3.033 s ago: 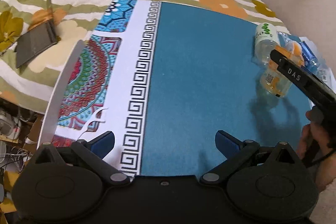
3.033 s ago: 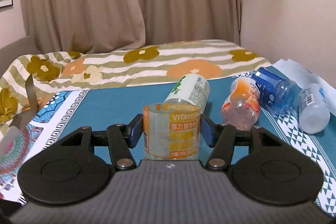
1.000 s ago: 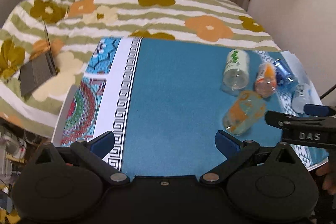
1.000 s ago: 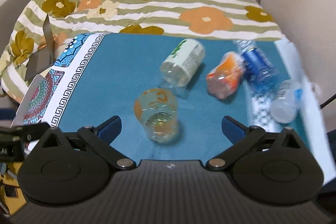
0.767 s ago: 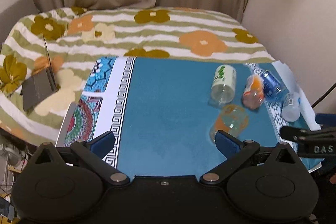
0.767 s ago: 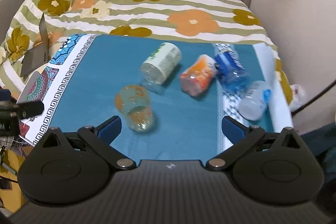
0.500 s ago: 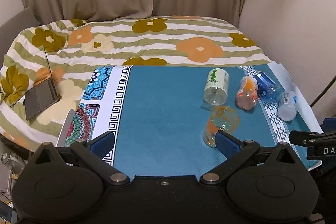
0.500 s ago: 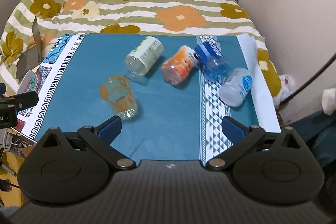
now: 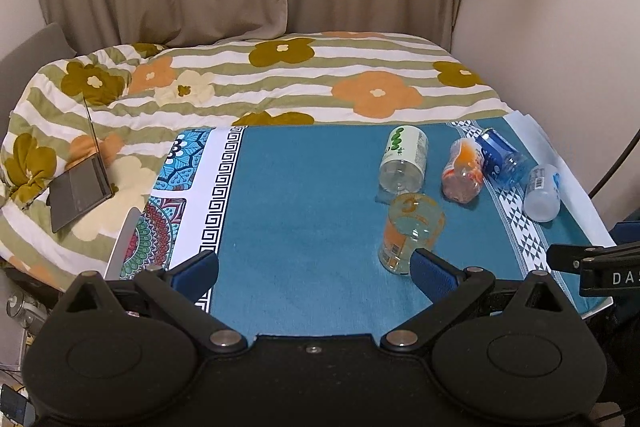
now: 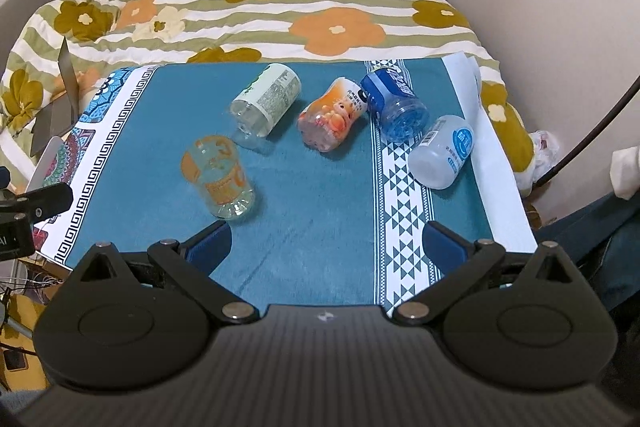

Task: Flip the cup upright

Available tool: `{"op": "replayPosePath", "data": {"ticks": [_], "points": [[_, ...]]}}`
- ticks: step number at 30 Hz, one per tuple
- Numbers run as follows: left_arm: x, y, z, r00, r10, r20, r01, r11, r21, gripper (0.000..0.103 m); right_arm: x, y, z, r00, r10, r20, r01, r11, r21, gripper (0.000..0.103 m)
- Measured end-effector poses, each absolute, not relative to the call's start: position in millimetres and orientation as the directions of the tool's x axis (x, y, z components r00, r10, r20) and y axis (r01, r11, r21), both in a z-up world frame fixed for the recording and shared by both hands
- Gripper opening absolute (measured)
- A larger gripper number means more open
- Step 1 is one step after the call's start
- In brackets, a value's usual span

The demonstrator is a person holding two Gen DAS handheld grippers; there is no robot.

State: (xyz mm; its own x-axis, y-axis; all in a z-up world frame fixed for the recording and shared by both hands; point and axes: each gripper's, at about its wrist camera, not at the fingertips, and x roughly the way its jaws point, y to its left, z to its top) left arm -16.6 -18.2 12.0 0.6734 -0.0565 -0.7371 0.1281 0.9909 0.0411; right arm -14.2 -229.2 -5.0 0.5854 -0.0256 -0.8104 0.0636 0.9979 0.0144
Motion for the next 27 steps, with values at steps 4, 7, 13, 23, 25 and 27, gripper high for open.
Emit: {"op": "replayPosePath", "data": {"ticks": [4,7,13,23,25,27], "points": [[-17.6,-18.8,13.4,0.68,-0.051,-0.731,0.126,0.991,0.047,0.103,-12.4,-229.9,-4.9,0.585,-0.022,-0.811,0.064,0.998,0.019,0.103],[-17.7,-17.2,13.2,0.68,-0.051,-0.731,0.124,0.991,0.047,0.103,-12.4,-229.2,-4.4,0.588,-0.024,-0.809,0.068,0.997,0.02,0.103],[-18.0,-16.5,13.1,0.68,-0.051,-0.732,0.123,0.991,0.045,0.103,-12.5,-228.6,-4.4,0.585,-0.027,-0.81,0.073,0.997,0.019,0.103],[-19.0,-16.4,13.4,0.679,-0.055,-0.732,0.13,0.99,0.046,0.103,-13.9,-228.0,-5.7,0.586,-0.029,-0.81,0.077,0.997,0.02,0.103],[-19.0,-16.7,13.9,0.681,-0.057,-0.73,0.131,0.99,0.045,0.103,-14.4,-228.2,-6.3,0.587,-0.03,-0.809,0.081,0.996,0.021,0.103],[-20.0,-16.3,14.9,0.685,-0.058,-0.726,0.13,0.991,0.044,0.103,-14.4,-228.3,-6.2,0.587,-0.032,-0.809,0.081,0.997,0.02,0.103]]}}
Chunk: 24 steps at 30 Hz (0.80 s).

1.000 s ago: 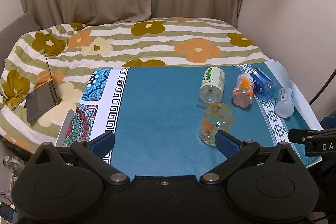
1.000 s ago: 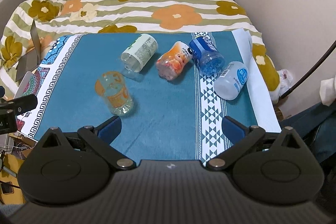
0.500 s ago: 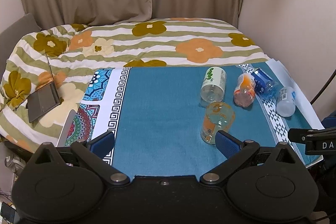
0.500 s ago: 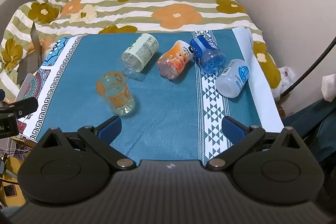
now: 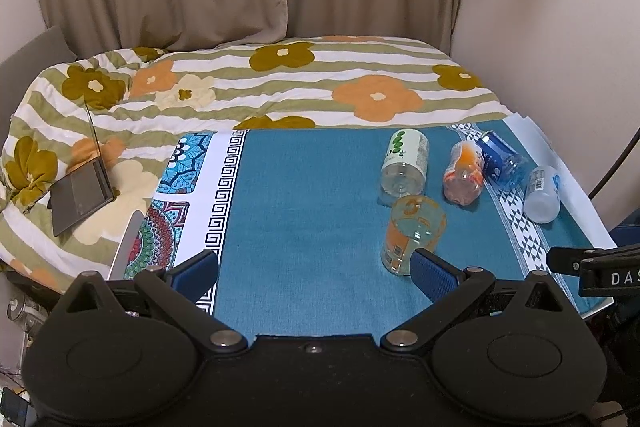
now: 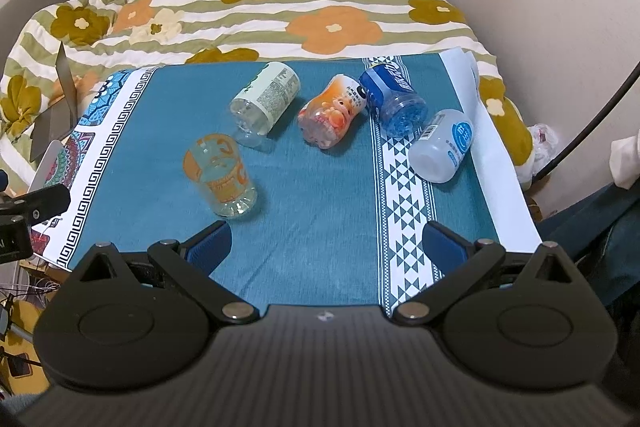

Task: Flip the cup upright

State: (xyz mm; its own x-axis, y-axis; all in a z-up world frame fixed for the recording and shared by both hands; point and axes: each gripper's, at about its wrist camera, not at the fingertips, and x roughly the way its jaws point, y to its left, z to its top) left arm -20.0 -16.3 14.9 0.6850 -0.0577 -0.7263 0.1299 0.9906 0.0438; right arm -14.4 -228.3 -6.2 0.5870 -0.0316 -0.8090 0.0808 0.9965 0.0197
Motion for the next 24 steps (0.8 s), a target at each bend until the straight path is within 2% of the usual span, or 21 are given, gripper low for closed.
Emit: {"op": "replayPosePath", "data": {"ticks": [24], "points": [[-18.1,-11.7,19.2,0.699,-0.025,-0.715,0.087,0.995,0.05,0.103,-15.6,-227.9,-5.4,0.588,-0.034,-0.808,0.079,0.997,0.015,0.103]]}}
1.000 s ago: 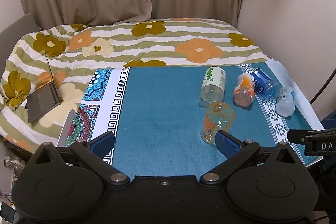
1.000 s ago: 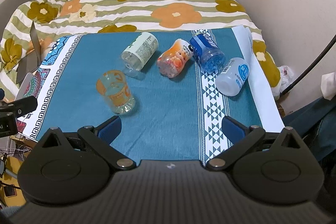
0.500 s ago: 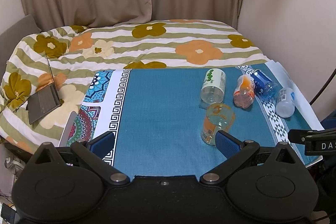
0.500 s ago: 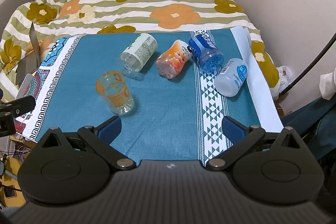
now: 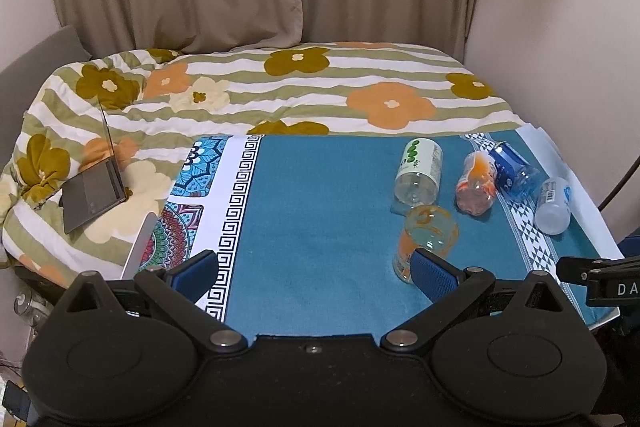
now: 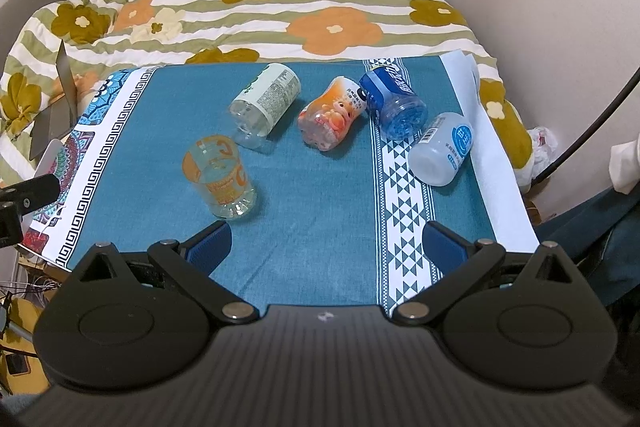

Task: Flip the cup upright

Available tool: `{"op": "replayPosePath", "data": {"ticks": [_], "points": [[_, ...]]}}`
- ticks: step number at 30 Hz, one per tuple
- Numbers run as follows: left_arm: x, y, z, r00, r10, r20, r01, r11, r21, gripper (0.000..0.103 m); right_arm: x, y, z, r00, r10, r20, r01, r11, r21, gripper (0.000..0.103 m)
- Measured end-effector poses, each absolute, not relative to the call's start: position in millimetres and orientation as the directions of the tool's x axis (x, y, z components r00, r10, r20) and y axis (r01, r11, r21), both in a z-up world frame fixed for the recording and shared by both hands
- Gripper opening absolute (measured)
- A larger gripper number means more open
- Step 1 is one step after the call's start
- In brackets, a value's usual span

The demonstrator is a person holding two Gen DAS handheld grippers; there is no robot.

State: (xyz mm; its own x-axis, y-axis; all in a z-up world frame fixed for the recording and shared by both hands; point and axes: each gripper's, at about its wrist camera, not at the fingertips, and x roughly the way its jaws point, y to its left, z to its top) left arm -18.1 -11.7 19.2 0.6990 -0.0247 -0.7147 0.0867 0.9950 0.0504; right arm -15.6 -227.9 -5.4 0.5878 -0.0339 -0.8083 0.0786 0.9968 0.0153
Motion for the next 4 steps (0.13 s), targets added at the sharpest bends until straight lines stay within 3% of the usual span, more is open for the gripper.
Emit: {"op": "replayPosePath", "data": {"ticks": [4], "points": [[-16.8,-8.0,19.2,0.705,-0.034,-0.708,0.081,0.996,0.033,0.103,-14.2,-227.2,-5.8,0.59,-0.031,-0.807,0.071,0.997,0.013,0.103]]}}
